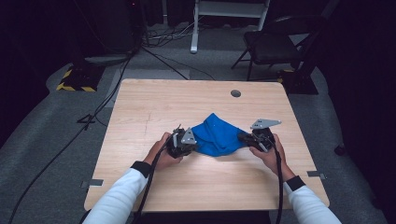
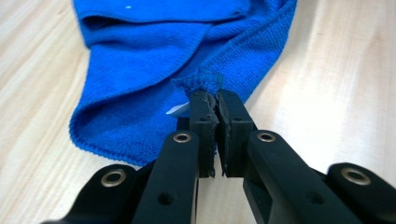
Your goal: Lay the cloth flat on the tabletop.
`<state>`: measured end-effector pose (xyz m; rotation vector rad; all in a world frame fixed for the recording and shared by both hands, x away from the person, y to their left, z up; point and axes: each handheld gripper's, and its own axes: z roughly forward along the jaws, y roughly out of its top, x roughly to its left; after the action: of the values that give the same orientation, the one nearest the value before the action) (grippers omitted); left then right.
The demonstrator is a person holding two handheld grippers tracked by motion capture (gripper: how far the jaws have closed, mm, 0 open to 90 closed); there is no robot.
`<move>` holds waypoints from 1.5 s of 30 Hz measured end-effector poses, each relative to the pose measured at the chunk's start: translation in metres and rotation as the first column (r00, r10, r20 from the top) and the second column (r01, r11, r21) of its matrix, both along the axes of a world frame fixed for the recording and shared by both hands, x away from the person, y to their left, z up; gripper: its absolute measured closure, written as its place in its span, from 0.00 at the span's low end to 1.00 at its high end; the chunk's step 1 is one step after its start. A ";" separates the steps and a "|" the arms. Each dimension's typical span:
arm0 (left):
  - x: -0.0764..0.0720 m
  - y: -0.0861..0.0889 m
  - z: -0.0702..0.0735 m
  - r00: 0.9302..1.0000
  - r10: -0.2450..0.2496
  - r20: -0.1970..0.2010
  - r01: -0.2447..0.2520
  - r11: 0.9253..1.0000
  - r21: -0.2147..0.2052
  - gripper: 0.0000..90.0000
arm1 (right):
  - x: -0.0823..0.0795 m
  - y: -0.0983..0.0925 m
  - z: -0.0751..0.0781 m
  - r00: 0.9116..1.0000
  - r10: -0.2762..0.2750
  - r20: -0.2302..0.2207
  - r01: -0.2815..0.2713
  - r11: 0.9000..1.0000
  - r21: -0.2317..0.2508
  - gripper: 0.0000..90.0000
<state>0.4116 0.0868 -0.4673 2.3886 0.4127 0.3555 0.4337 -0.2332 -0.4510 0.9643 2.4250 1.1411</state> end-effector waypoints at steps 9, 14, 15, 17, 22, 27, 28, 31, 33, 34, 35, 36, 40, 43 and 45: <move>-0.019 0.006 0.002 0.999 -0.035 0.005 0.035 0.999 0.022 0.95 | -0.025 -0.018 -0.005 0.999 -0.025 -0.034 0.024 1.000 -0.006 0.94; -0.027 0.010 -0.004 0.998 -0.056 -0.017 0.056 0.997 0.053 0.95 | -0.037 -0.028 -0.013 0.997 -0.047 -0.057 0.044 0.998 -0.040 0.88; -0.029 0.011 -0.005 0.998 -0.065 -0.022 0.066 0.996 0.060 0.95 | -0.040 -0.030 -0.015 0.997 -0.049 -0.061 0.047 0.998 -0.048 0.88; -0.033 0.013 -0.007 0.997 -0.067 -0.026 0.069 0.996 0.065 0.95 | -0.043 -0.034 -0.019 0.995 -0.055 -0.079 0.051 0.998 -0.045 0.84; -0.042 0.016 -0.010 0.998 -0.068 -0.013 0.069 0.994 0.086 0.94 | -0.053 -0.041 -0.025 0.992 -0.055 -0.113 0.048 0.997 -0.058 0.72; -0.041 0.021 -0.011 0.999 -0.036 -0.011 0.037 0.995 0.091 0.94 | -0.062 -0.052 -0.022 0.992 -0.063 -0.113 0.057 0.997 -0.052 0.61; -0.041 0.021 -0.011 0.999 -0.036 -0.011 0.037 0.995 0.091 0.94 | -0.063 -0.055 -0.020 0.991 -0.072 -0.110 0.068 0.997 -0.040 0.60; -0.035 0.024 -0.011 1.000 -0.019 0.003 0.019 0.995 0.100 0.94 | -0.062 -0.059 -0.017 0.992 -0.080 -0.100 0.077 0.997 -0.029 0.58; -0.029 0.027 -0.009 1.000 -0.005 0.014 0.003 0.994 0.109 0.94 | -0.057 -0.061 -0.011 0.994 -0.086 -0.072 0.085 0.996 -0.021 0.56; -0.024 0.029 -0.007 1.000 0.016 0.013 -0.017 0.995 0.100 0.94 | -0.055 -0.060 -0.010 0.994 -0.089 -0.067 0.088 0.996 -0.023 0.55; -0.021 0.031 -0.007 1.000 0.025 0.019 -0.026 0.994 0.101 0.94 | -0.053 -0.058 -0.010 0.994 -0.092 -0.060 0.091 0.996 -0.024 0.55; -0.018 0.032 -0.006 0.999 0.033 0.027 -0.036 0.994 0.106 0.94 | -0.050 -0.054 -0.010 0.994 -0.085 -0.061 0.084 0.996 -0.028 0.55; -0.010 0.038 -0.006 0.997 0.069 0.026 -0.071 0.993 0.099 0.94 | -0.040 -0.040 -0.018 0.995 -0.057 -0.078 0.051 0.996 -0.076 0.53; -0.010 0.042 -0.005 0.997 0.071 0.019 -0.072 0.995 0.072 0.94 | -0.039 -0.035 -0.022 0.995 -0.047 -0.085 0.038 0.994 -0.103 0.52; -0.017 0.045 -0.004 0.998 0.063 0.012 -0.063 0.996 0.066 0.92 | -0.043 -0.033 -0.028 0.995 -0.028 -0.091 0.015 0.991 -0.135 0.48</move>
<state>0.3946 0.1320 -0.4711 2.4413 0.4795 0.4151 0.3905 -0.2661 -0.4791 1.0194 2.5209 0.9314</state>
